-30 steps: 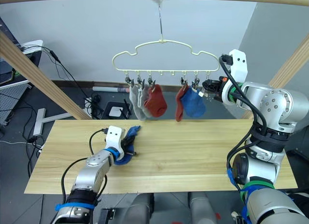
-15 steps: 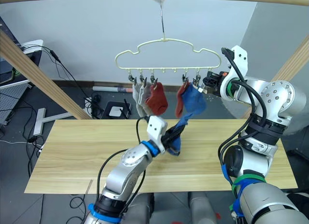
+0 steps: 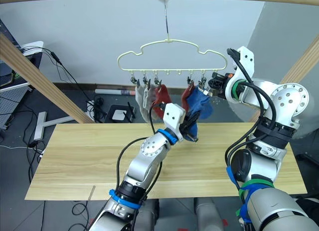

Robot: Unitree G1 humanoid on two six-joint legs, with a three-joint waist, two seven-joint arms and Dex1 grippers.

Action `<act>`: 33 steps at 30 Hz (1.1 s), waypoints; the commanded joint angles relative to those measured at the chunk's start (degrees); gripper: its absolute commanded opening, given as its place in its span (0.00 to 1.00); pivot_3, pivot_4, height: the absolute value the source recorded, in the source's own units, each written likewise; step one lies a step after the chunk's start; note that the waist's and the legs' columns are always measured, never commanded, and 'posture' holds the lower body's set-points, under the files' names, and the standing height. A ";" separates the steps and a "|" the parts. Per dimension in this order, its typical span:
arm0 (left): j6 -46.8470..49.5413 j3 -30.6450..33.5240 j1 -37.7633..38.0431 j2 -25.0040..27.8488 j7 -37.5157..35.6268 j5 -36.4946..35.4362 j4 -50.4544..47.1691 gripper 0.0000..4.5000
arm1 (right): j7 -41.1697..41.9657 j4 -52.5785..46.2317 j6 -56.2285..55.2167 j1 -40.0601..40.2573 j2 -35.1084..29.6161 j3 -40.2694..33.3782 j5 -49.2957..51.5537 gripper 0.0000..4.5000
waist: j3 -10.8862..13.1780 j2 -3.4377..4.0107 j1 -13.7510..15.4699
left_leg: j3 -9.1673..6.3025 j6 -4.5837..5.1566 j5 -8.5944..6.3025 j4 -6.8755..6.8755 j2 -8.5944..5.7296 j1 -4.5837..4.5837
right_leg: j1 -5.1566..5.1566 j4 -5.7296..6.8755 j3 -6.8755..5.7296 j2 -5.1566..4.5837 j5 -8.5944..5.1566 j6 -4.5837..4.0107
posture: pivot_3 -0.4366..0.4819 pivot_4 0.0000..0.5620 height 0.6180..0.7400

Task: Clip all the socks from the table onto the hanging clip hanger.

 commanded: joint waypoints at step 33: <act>-2.29 0.25 -3.31 -5.11 -0.67 -2.23 2.02 0.00 | -9.13 0.62 0.45 1.38 -16.54 4.08 34.67 0.99 | 0.00 0.00 -0.50 | 0.01 0.02 -0.01 -0.01 -0.01 -0.06 | -0.01 -0.05 0.02 0.00 0.03 -0.06 | 0.35 0.50 1.00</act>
